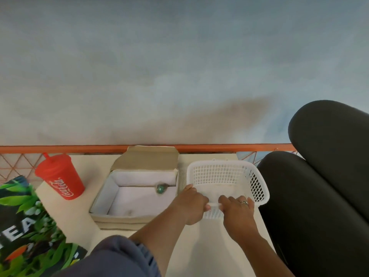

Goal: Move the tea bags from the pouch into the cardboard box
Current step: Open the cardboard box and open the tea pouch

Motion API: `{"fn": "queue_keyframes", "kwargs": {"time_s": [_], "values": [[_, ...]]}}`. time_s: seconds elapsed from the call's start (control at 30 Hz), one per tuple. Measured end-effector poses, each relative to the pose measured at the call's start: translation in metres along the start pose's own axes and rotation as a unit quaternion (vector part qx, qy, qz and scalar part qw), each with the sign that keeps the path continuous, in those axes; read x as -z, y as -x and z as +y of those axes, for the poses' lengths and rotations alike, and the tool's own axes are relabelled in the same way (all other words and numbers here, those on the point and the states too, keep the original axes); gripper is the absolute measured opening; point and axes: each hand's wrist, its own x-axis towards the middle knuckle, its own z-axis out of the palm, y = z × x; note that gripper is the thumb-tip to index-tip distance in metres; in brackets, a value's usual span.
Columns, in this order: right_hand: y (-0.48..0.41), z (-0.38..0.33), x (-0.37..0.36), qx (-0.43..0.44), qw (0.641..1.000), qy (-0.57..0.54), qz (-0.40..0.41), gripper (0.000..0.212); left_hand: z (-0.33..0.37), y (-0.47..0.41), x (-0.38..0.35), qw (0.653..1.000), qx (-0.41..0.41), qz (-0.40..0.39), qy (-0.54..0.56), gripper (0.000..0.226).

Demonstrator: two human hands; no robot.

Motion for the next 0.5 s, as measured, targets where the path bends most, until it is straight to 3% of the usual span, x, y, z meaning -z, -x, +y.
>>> {"fn": "queue_keyframes", "kwargs": {"time_s": [0.5], "values": [[-0.111, 0.001, 0.002, 0.006, 1.0, 0.009, -0.002, 0.024, -0.037, -0.086, 0.026, 0.997, 0.04, 0.03, -0.063, 0.021]]}}
